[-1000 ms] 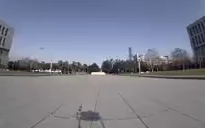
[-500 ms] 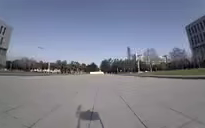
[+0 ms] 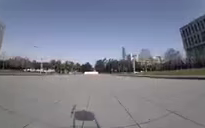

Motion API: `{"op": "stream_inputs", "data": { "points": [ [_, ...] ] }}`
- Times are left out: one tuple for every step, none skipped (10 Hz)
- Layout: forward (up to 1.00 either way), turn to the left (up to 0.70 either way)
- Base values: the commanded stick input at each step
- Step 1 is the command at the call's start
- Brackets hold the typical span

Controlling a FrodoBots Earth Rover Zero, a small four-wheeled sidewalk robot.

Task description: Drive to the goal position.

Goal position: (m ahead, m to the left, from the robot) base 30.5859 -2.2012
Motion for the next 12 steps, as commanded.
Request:
{"op": "stream_inputs", "data": {
  "points": [
    [1.0,-0.1],
    [1.0,0.03],
    [1.0,0.03],
    [1.0,0.03],
    [1.0,0.03],
    [1.0,0.03],
    [1.0,0.03],
    [1.0,0.03],
    [1.0,0.03],
    [1.0,0.03],
    [1.0,0.03],
    [1.0,0.03]
  ]
}}
